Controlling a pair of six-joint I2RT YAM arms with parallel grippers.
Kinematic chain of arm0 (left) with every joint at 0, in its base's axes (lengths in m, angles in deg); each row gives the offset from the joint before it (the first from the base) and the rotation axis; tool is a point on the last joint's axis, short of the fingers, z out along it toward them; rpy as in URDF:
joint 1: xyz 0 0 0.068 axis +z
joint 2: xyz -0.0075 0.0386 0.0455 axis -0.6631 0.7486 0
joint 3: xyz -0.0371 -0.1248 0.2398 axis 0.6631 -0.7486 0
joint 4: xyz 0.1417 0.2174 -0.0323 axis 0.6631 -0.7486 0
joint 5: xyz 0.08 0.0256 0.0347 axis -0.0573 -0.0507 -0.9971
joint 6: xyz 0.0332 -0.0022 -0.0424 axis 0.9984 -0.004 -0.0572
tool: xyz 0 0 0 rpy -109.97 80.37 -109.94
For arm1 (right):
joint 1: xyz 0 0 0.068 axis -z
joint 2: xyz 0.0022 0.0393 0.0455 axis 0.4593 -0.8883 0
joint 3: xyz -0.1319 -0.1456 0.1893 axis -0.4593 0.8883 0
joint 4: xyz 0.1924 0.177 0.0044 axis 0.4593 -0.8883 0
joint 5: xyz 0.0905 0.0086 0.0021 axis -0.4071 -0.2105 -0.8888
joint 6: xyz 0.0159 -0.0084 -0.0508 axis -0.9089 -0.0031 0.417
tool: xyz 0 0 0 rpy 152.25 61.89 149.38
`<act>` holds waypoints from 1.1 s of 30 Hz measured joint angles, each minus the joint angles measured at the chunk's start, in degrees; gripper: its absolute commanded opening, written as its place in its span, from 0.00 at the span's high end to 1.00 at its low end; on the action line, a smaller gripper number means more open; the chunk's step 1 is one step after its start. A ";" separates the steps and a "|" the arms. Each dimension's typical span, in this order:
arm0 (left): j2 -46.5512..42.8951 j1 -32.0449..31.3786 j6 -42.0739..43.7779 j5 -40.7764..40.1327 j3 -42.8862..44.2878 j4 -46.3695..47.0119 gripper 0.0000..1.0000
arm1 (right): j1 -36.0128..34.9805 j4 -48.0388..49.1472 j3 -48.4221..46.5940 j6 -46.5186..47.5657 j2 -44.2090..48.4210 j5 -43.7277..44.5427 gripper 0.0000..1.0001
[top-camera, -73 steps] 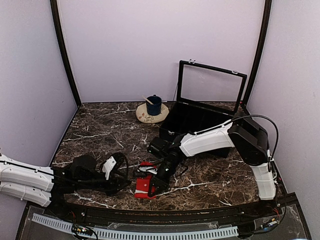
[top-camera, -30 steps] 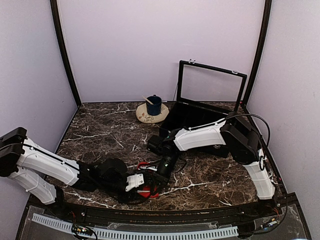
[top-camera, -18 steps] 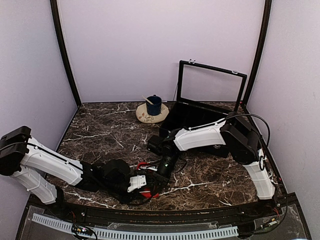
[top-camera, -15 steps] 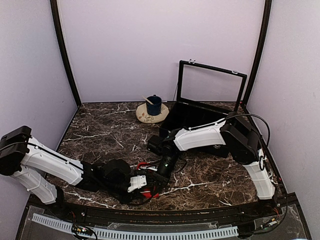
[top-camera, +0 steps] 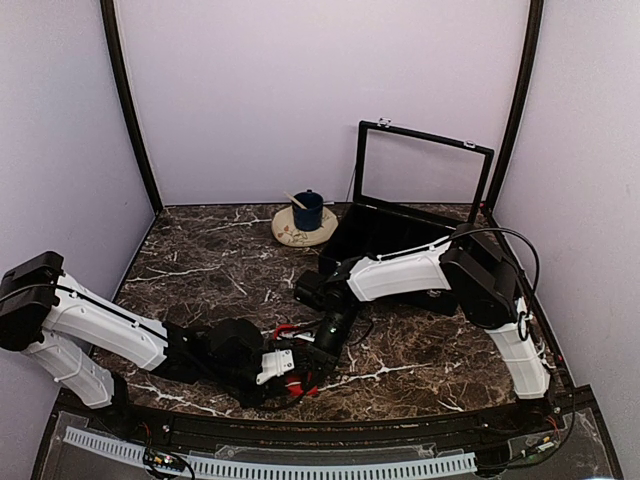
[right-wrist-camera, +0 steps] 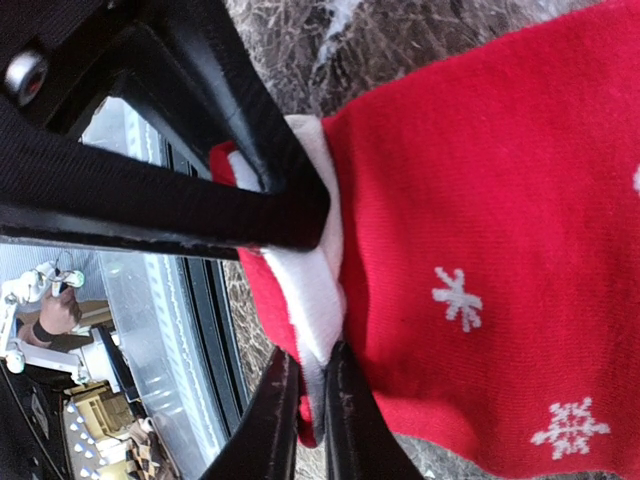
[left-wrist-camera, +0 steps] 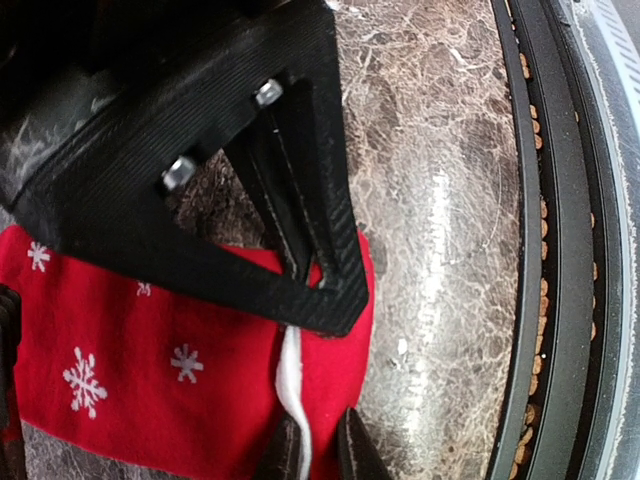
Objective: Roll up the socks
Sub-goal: Roll the sock at the center of the board.
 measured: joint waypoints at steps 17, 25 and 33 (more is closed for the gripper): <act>-1.03 0.00 -8.37 0.20 -1.51 2.10 1.00 | 2.56 9.18 7.96 -4.13 2.80 -4.76 0.81; -2.67 0.13 -11.80 1.20 -3.82 3.43 1.00 | 4.92 16.48 14.40 -9.20 6.51 -4.68 0.81; -2.67 2.16 -14.95 5.62 -4.26 3.74 1.00 | 6.01 22.84 17.99 -12.70 9.33 -2.21 0.82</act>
